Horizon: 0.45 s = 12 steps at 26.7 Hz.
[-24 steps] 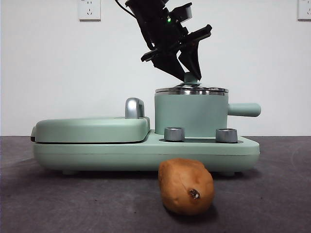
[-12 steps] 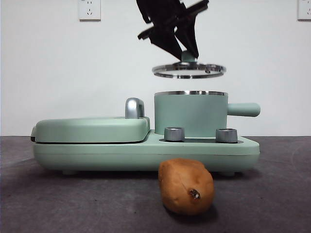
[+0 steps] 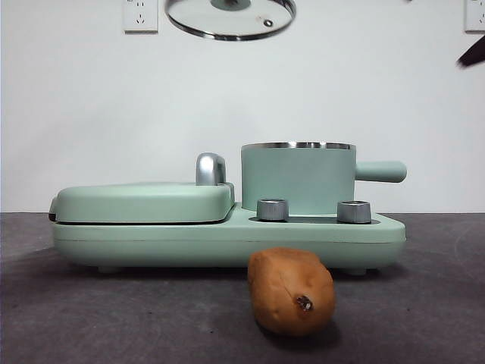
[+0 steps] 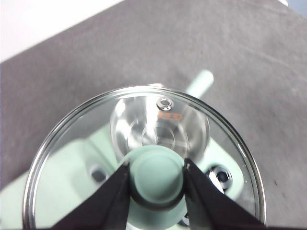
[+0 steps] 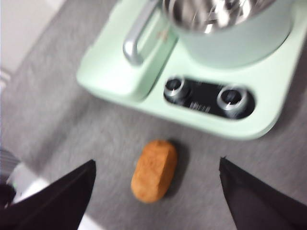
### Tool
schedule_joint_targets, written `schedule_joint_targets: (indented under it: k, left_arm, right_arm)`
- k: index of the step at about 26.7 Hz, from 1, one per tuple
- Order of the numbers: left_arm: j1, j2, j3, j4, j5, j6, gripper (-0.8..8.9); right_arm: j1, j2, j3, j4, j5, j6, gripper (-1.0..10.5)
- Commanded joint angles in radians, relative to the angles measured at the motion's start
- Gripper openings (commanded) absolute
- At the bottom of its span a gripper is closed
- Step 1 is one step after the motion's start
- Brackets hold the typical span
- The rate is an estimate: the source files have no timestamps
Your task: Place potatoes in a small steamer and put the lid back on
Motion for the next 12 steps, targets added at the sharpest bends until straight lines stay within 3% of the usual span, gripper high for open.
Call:
schedule_joint_targets:
  k: [1, 7, 12]
  left_arm:
    - [-0.003, -0.039, 0.037, -0.023, 0.006, 0.001, 0.15]
    - [0.0, -0.14, 0.008, -0.063, 0.006, 0.002, 0.15]
    - [0.008, -0.221, -0.061, -0.068, 0.006, 0.002, 0.15]
  right_arm:
    - [0.117, 0.064, 0.017, 0.014, 0.076, 0.098, 4.1]
    - [0.319, 0.22, 0.018, 0.049, 0.187, 0.211, 4.1]
    - [0.416, 0.371, 0.018, 0.081, 0.238, 0.25, 4.1]
